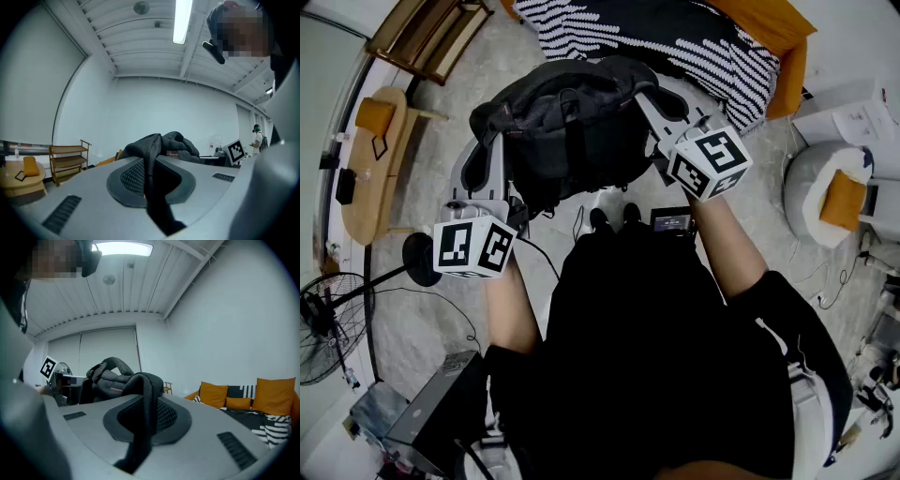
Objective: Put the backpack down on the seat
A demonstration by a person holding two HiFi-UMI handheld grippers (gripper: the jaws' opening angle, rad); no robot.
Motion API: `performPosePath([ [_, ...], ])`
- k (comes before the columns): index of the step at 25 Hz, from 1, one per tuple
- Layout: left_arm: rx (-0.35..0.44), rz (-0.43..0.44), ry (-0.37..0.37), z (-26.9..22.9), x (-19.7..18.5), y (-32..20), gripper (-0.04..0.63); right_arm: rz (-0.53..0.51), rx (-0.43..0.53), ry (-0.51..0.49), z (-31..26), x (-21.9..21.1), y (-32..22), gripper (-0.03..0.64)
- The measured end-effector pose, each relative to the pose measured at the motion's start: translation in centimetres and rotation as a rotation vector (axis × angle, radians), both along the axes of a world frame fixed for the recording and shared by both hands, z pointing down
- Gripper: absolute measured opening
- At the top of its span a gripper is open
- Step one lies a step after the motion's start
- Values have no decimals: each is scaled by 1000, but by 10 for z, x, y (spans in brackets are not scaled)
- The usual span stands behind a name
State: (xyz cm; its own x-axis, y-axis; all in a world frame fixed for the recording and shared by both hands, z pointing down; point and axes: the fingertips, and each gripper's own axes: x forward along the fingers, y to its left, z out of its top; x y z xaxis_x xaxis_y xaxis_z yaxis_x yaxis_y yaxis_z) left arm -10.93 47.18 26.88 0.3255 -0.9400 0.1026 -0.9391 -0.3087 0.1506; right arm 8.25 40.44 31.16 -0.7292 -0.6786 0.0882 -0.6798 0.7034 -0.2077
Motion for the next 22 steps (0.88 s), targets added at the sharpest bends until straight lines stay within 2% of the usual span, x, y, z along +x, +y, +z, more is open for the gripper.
performPosePath([
  [11, -4, -18, 48, -1, 7, 17, 38, -30, 35, 11, -14, 3, 2, 44],
  [17, -4, -14, 35, 2, 21, 20, 38, -15, -20, -43, -6, 13, -2, 46],
  [22, -9, -43, 44, 3, 25, 24, 38, 10, -38, -84, -3, 15, -1, 46],
])
